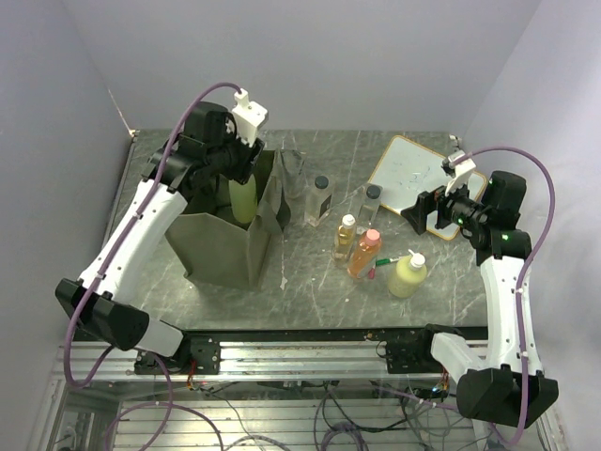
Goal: Place the personal care products into the canvas bag
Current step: Place the care product in the canvas bag.
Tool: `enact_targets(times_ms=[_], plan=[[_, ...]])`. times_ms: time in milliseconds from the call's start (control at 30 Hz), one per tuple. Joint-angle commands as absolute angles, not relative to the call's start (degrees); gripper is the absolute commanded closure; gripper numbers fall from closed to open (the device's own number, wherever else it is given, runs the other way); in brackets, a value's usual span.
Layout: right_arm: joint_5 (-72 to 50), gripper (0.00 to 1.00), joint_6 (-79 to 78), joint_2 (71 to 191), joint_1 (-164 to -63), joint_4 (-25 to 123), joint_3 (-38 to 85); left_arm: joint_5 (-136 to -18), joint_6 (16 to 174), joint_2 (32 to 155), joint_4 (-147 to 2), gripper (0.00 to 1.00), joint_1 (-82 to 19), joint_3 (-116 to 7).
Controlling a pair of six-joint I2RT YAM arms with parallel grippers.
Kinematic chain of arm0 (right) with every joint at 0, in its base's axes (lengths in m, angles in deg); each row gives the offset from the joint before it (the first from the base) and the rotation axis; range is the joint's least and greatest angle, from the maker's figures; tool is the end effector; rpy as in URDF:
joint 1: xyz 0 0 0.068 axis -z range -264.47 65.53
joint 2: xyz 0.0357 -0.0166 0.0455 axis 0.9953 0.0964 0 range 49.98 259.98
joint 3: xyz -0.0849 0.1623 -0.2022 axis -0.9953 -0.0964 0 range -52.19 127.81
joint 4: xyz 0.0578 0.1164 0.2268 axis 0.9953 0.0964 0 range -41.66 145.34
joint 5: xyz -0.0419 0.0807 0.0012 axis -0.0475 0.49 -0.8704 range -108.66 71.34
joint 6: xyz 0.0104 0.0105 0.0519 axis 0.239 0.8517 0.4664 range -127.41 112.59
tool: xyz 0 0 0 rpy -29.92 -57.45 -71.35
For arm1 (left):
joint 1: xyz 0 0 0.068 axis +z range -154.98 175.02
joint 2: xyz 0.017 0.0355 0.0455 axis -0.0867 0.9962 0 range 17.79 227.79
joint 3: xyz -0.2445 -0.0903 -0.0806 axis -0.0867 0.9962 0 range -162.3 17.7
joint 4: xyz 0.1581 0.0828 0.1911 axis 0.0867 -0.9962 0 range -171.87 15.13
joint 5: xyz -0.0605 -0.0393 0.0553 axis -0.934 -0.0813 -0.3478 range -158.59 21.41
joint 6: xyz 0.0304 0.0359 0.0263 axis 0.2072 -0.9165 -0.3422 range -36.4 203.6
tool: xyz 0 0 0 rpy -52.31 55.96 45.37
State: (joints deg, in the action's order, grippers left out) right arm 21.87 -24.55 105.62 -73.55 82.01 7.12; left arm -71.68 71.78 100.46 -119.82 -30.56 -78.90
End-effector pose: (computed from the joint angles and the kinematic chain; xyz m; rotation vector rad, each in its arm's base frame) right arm 0.1999 -0.0151 0.3564 -0.5186 1.9158 0.4237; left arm 0.2730 -0.1329 0.4361 0.7096 1.9954 -0.2002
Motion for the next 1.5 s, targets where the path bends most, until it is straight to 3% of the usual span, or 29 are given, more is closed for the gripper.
enact_targets(times_ms=[0, 800, 1467], plan=[[22.51, 0.0, -24.58, 104.77, -73.13, 81.29, 6.09, -78.79, 69.71, 94.88, -103.66, 0.93, -28.47, -74.56], [22.91, 0.0, -24.37, 104.76, -73.12, 81.4, 6.34, -90.93, 66.35, 95.02, -89.54, 0.93, -24.58, -56.11], [23.0, 0.0, -24.19, 104.58, -73.12, 81.76, 6.61, -95.35, 68.18, 99.0, -79.84, 0.93, -24.58, -49.46]])
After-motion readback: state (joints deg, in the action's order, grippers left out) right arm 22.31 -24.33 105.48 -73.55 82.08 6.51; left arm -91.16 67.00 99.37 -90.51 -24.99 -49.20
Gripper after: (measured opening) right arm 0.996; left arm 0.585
